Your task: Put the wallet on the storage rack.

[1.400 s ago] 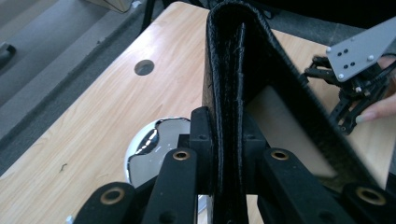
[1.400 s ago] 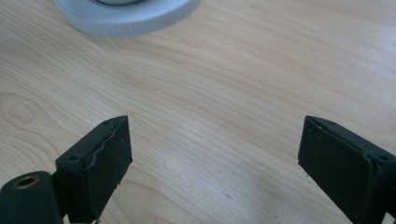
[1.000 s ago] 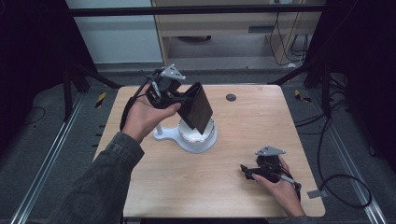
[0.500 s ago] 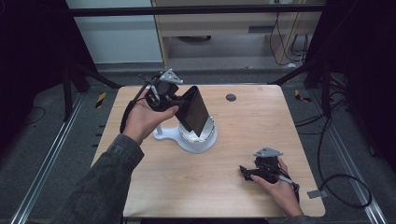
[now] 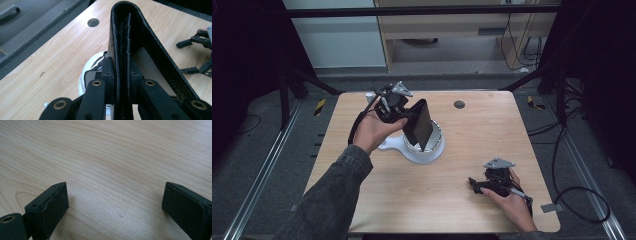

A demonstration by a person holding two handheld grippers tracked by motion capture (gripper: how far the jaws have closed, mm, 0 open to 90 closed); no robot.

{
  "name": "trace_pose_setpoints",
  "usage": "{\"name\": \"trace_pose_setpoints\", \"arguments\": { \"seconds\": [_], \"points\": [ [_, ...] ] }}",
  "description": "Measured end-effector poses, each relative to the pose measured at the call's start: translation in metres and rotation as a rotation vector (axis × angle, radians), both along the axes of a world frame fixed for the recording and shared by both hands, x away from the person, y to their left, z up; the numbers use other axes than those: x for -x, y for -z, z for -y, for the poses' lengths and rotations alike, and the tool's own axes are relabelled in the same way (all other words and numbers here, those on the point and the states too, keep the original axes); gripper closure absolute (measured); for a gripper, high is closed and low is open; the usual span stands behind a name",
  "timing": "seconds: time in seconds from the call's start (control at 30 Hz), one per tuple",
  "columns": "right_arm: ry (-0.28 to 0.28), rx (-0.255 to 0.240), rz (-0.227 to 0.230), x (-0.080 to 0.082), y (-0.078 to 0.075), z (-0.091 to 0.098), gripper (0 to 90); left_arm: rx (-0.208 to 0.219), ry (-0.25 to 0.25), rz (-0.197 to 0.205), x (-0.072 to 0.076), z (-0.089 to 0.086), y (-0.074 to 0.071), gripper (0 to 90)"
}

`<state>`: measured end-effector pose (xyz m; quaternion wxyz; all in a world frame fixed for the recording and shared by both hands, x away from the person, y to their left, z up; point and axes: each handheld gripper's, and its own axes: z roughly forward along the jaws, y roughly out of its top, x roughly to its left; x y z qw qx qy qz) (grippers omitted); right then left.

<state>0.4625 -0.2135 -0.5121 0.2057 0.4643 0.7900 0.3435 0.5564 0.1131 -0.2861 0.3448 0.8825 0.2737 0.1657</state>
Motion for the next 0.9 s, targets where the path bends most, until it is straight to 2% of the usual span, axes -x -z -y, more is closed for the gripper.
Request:
{"name": "trace_pose_setpoints", "arguments": {
  "seconds": [0.2, 0.4, 0.8, 0.9],
  "points": [
    [-0.002, 0.001, 0.004, 0.0, 0.0, 0.001, 7.1, -0.007, 0.003, -0.033, -0.01, 0.008, 0.014, 80.0],
    [0.0, 0.0, 0.003, 0.001, 0.0, 0.0, 7.0, -0.015, 0.003, -0.048, -0.016, 0.017, 0.023, 79.9],
    [0.0, 0.0, 0.003, 0.001, 0.0, 0.0, 7.0, -0.007, -0.019, -0.081, -0.024, 0.023, 0.031, 78.0],
    [0.0, 0.001, 0.003, 0.001, 0.0, 0.0, 7.0, -0.005, -0.035, -0.073, -0.024, 0.024, 0.031, 72.3]
  ]
}}
